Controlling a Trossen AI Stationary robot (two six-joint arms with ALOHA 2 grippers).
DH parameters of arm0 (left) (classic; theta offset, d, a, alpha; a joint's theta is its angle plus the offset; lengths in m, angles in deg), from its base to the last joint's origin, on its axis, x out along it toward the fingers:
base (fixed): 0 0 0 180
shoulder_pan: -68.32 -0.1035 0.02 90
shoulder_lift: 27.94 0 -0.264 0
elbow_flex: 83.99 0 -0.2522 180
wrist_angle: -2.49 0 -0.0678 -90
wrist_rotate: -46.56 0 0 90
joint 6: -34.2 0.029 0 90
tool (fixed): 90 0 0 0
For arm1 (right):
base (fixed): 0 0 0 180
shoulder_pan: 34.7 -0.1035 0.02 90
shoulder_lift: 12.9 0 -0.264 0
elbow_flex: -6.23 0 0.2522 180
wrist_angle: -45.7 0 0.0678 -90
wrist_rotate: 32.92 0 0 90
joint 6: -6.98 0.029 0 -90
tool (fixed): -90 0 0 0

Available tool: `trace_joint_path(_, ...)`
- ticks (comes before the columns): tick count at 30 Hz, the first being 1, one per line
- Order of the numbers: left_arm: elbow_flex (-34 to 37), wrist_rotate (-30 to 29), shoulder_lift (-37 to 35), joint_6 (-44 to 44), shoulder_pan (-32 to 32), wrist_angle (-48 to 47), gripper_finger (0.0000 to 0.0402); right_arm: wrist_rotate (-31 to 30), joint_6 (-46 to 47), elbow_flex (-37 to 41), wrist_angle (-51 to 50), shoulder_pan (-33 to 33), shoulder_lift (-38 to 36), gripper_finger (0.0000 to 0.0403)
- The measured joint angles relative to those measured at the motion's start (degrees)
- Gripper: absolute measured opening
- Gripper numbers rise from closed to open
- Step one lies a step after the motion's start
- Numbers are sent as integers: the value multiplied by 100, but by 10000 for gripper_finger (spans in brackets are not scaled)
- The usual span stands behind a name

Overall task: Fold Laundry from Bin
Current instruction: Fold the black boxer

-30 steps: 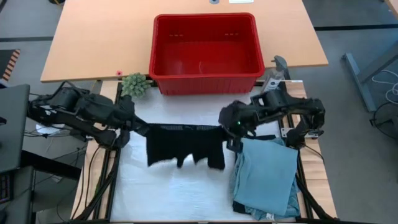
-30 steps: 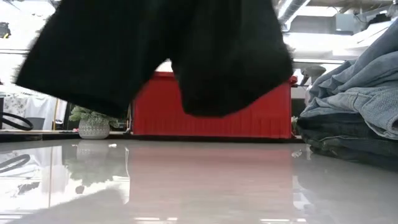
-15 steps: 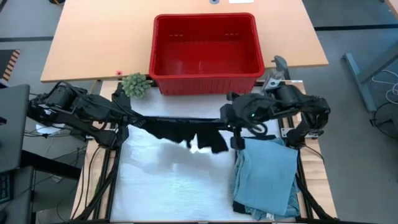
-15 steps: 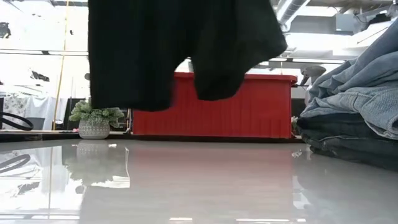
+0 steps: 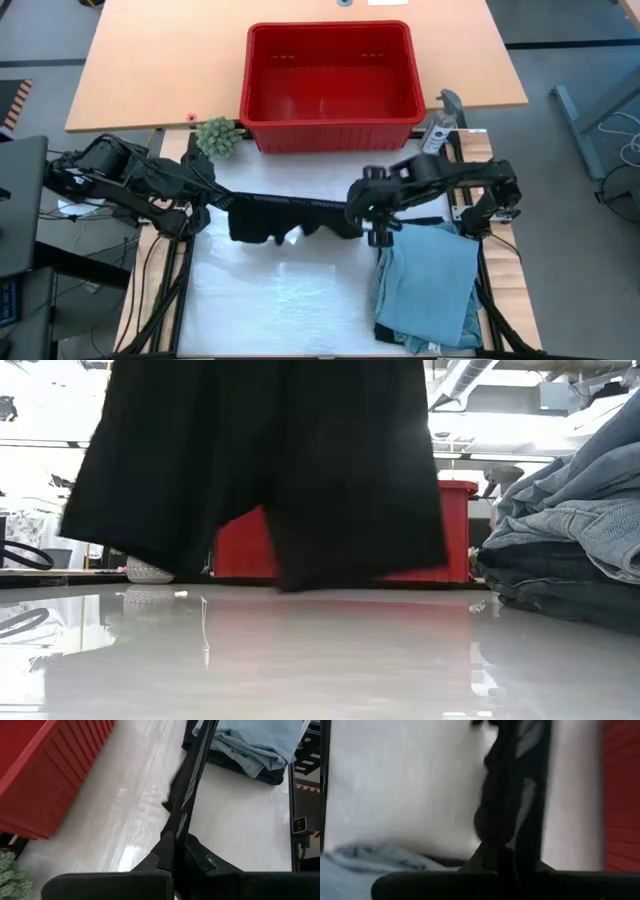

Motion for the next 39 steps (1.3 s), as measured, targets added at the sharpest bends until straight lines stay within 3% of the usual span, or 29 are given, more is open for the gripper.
trace_joint_path(4, 0, 9, 97, 94, 0, -297, 0, 150, -495, 855, 391, -64, 11, 17)
trace_joint_path(6, 4, -13, 138, 136, 0, -599, 0, 156, -754, 983, 130, -78, 24, 26)
trace_joint_path(14, 2, -29, 278, -45, 2, -910, 0, 312, -678, 796, 348, -28, -66, 16)
trace_joint_path(20, 2, 530, 386, -787, 174, -522, 0, 340, -12, 566, 460, -295, -81, 16)
trace_joint_path(25, 0, 949, 505, -1655, 890, 104, 0, 468, 758, 257, 538, -837, -81, 16)
trace_joint_path(30, 0, 953, 836, -2396, 1700, 834, 0, 480, 1804, -58, 933, -1458, -81, 16)
trace_joint_path(39, 0, 924, 1623, -3894, 3048, 1483, 0, 1054, 3468, -105, 2809, -2388, 4, 16)
